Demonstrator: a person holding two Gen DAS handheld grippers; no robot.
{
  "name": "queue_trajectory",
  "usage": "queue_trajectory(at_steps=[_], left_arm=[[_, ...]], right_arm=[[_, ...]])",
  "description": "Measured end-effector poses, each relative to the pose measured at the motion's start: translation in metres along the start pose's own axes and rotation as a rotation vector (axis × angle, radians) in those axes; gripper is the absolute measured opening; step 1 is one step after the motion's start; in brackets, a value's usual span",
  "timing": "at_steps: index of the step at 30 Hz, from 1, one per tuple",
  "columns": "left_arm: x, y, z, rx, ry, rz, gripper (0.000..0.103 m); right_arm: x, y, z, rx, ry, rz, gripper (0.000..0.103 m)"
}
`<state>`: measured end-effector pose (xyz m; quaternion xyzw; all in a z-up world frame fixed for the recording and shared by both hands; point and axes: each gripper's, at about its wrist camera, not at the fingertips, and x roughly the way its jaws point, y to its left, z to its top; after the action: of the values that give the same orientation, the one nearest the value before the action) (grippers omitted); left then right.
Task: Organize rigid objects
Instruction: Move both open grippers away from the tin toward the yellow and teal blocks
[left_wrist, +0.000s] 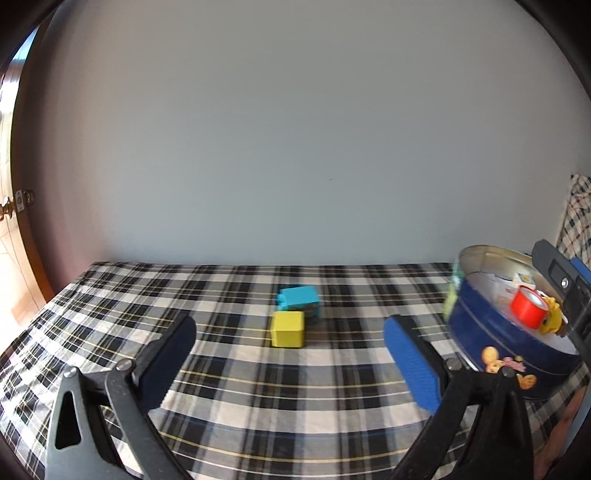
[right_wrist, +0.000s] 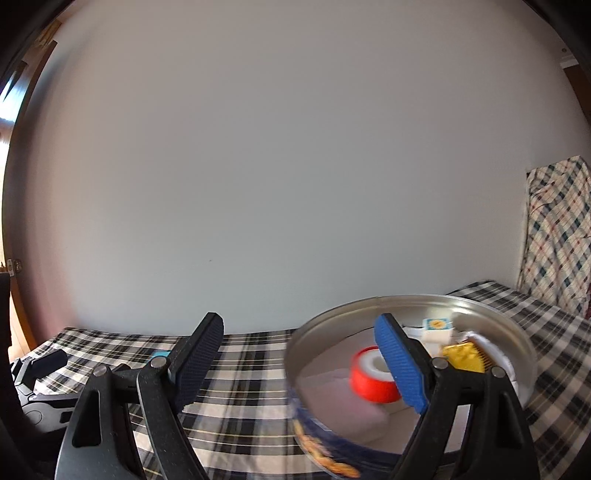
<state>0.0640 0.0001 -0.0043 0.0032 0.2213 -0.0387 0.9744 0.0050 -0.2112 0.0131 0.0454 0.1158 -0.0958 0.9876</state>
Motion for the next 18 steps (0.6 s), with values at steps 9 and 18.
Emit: queue_trajectory(at_steps=[9,18], left_arm=[[0.016,0.033,0.004,-0.013,0.028,0.048,0.102],[0.040,0.066,0.006,-0.089,0.112,0.045,0.102]], right_arm=[[0.025,0.030,-0.004,0.005,0.026,0.047,0.086],[0.050,0.056,-0.006,0.024,0.055,0.064,0.086]])
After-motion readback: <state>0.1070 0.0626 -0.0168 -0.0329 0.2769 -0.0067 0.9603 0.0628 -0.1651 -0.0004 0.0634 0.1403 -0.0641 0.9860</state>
